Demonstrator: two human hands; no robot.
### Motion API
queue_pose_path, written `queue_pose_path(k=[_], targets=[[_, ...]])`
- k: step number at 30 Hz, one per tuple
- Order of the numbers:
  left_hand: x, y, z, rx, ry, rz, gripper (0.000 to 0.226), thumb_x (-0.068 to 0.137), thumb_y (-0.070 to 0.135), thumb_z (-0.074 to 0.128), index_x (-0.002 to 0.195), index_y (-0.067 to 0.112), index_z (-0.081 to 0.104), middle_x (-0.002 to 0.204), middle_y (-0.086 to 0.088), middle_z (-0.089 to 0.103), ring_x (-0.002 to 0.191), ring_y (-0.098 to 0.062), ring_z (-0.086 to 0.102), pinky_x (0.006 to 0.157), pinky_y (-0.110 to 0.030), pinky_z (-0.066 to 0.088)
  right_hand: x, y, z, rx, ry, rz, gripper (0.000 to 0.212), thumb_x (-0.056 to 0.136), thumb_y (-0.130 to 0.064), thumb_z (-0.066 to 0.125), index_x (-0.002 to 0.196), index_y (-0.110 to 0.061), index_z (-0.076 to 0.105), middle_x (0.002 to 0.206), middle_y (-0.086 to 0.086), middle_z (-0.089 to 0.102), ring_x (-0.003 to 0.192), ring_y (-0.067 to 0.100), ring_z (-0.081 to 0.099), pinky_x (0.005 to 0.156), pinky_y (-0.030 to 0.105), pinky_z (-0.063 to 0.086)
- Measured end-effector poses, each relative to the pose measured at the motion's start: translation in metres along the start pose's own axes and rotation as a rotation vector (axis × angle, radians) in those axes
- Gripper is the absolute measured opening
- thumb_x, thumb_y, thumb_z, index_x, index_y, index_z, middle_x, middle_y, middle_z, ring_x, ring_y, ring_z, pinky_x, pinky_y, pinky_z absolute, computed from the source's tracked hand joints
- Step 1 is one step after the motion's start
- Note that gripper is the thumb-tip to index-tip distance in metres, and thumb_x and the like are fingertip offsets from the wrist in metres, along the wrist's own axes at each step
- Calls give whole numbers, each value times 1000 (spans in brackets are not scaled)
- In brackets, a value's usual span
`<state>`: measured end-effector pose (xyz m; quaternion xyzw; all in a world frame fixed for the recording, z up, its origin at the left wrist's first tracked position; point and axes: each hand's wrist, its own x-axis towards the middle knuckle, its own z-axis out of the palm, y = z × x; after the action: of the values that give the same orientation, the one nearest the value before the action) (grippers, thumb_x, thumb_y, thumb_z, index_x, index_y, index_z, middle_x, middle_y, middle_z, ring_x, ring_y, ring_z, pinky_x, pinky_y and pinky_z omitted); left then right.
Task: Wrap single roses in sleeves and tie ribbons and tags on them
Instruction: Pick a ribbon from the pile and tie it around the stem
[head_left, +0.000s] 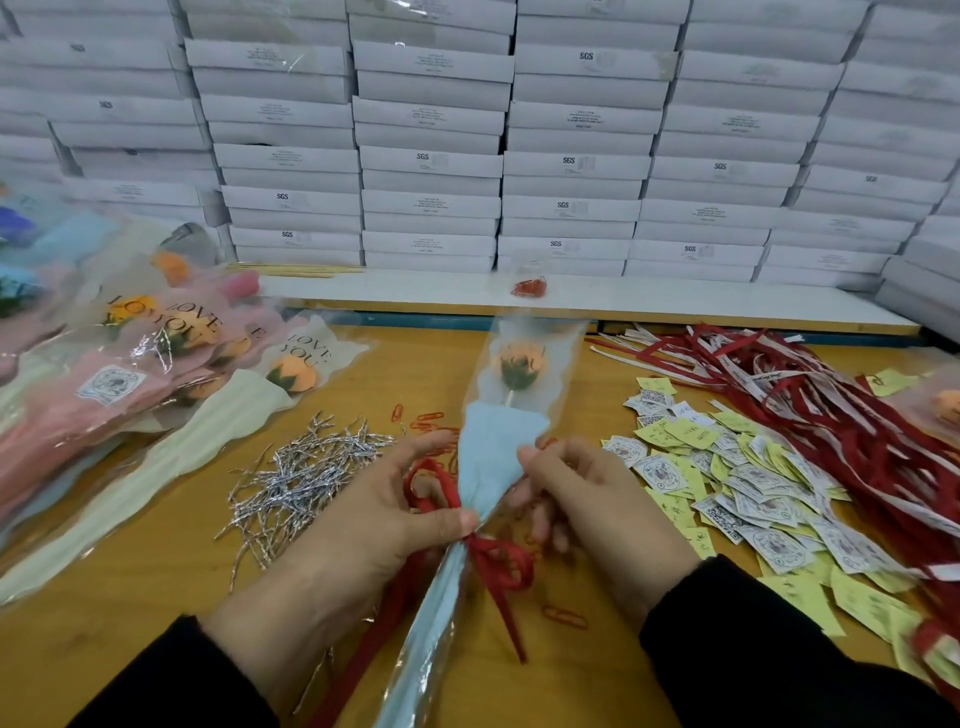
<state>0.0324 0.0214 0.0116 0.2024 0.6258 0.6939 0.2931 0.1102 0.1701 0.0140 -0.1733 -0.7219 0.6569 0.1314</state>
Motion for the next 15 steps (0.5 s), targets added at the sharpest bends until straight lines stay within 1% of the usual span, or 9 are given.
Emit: queue_pose_path(k=[2, 4, 5, 7, 10, 11, 13, 14, 15], targets=[[-1, 1, -2, 22, -26, -10, 75, 50, -6, 70, 120, 19, 54, 52, 6, 54, 61, -24, 55, 75, -45, 48, 9, 4, -2, 105, 75, 60, 33, 88, -36, 57, 98, -5, 52, 65, 2, 67, 41, 11, 46, 38, 19, 34], [-3, 4, -4, 26, -61, -26, 75, 50, -6, 70, 119, 18, 54, 53, 7, 53, 57, -19, 57, 62, -34, 53, 15, 5, -4, 195, 84, 100, 35, 88, -38, 58, 103, -7, 53, 66, 3, 69, 39, 9, 45, 35, 18, 33], [-3, 5, -6, 28, -80, -34, 74, 50, -6, 71, 118, 19, 55, 56, 5, 53, 60, -20, 59, 60, -31, 55, 16, 6, -6, 227, 80, 107, 34, 88, -38, 58, 102, -7, 55, 68, 5, 70, 38, 9, 45, 34, 17, 32], [-4, 8, -8, 23, -133, -60, 73, 51, -9, 74, 117, 18, 58, 66, -2, 52, 69, -27, 61, 66, -32, 57, 18, 8, -8, 268, 75, 100, 30, 89, -32, 58, 98, -3, 59, 73, 7, 67, 38, 8, 44, 33, 16, 31], [-5, 12, -8, 77, -213, -105, 71, 51, -13, 79, 111, 21, 62, 65, -3, 55, 77, -38, 63, 80, -43, 54, 17, 10, -8, 303, 65, 75, 15, 88, -17, 60, 88, -2, 58, 57, 5, 57, 37, 7, 44, 34, 16, 31], [-5, 13, -8, 91, -226, -122, 69, 52, -13, 79, 110, 21, 63, 66, -4, 55, 78, -40, 63, 81, -44, 54, 16, 9, -8, 318, 60, 70, 10, 88, -13, 61, 87, -3, 57, 51, 3, 55, 36, 7, 45, 34, 16, 33], [-5, 21, -8, 81, -241, -153, 60, 59, -6, 75, 112, 18, 61, 74, -15, 60, 76, -38, 65, 70, -40, 56, 12, 8, -4, 355, 41, 59, 5, 87, -7, 60, 85, -4, 56, 47, 1, 57, 36, 7, 48, 35, 16, 36], [-5, 26, -6, 98, -236, -157, 53, 63, 4, 73, 114, 15, 61, 78, -19, 64, 73, -33, 66, 62, -35, 56, 10, 8, -2, 365, 26, 52, 5, 87, -5, 61, 84, -5, 56, 48, 0, 58, 36, 7, 49, 36, 16, 38], [-4, 30, -5, 147, -217, -150, 46, 67, 14, 70, 112, 12, 61, 75, -19, 66, 65, -25, 64, 53, -27, 52, 7, 9, 2, 364, 6, 42, 5, 86, -5, 61, 84, -6, 57, 49, 0, 60, 36, 8, 50, 36, 16, 39]])
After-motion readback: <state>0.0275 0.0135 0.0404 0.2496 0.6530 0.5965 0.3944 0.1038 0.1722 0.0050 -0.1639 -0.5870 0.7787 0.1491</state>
